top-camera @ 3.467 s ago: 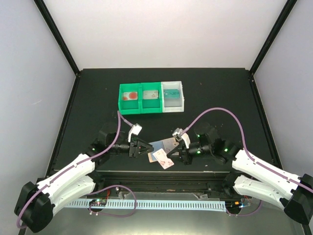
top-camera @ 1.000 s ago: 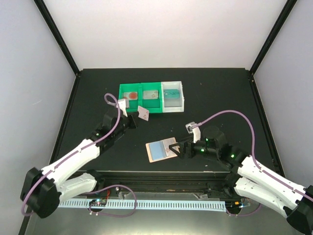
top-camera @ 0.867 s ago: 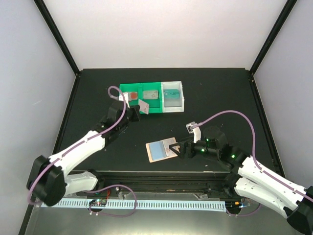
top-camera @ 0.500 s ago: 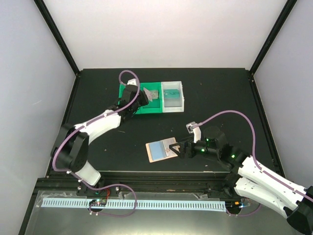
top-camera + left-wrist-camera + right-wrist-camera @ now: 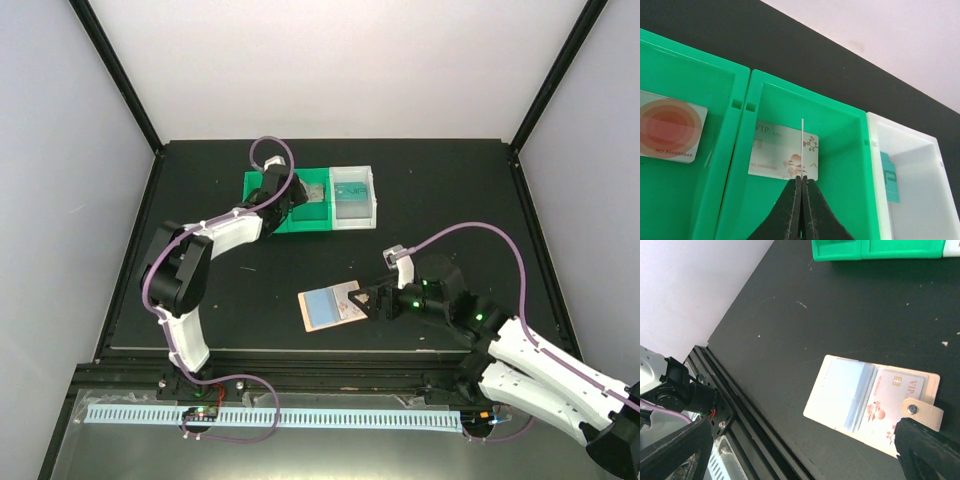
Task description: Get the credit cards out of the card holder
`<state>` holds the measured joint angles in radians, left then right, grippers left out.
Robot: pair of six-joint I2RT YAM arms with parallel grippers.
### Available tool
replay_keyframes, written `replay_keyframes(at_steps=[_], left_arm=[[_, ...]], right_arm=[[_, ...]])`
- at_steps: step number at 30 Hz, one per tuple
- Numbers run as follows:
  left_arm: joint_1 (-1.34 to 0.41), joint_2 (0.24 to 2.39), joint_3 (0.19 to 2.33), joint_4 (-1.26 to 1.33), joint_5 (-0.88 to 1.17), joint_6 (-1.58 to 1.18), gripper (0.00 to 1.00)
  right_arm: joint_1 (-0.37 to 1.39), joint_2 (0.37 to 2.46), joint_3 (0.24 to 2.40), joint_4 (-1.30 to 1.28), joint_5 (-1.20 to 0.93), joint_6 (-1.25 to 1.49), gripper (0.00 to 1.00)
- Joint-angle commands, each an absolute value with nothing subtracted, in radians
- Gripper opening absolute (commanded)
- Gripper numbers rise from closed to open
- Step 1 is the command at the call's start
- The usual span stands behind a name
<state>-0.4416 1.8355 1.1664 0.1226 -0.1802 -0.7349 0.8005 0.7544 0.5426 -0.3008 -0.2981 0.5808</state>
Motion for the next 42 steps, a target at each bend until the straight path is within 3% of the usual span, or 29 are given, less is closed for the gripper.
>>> replay_keyframes(at_steps=[1,13,25,33,42], left_arm=[[-0.429,1.888,1.249,0.166,-0.199,-0.744,0.02],[-0.416,2.008,1.329,0.163,-0.165,-0.744,0.02],[-0.413,2.071,1.407,0.112,-0.116,-0.724,0.09],[-0.403,2.045,1.421,0.054,-0.094,-0.699,0.30],[-0.393,1.908,1.410,-0.106,0.011,-0.639,0.64]], right_arm=[[0.794,0.751,0.599,-0.334,-0.246,0.543,1.00],[0.793,0.765,0.609,-0.338,-0.226,0.541,1.00],[0.793,0.743,0.608,-0.351,-0.207,0.549,1.00],[0.793,0.724,0.603,-0.354,-0.202,0.554,1.00],[0.792,0.711,0.605,-0.390,-0.148,0.618,1.00]])
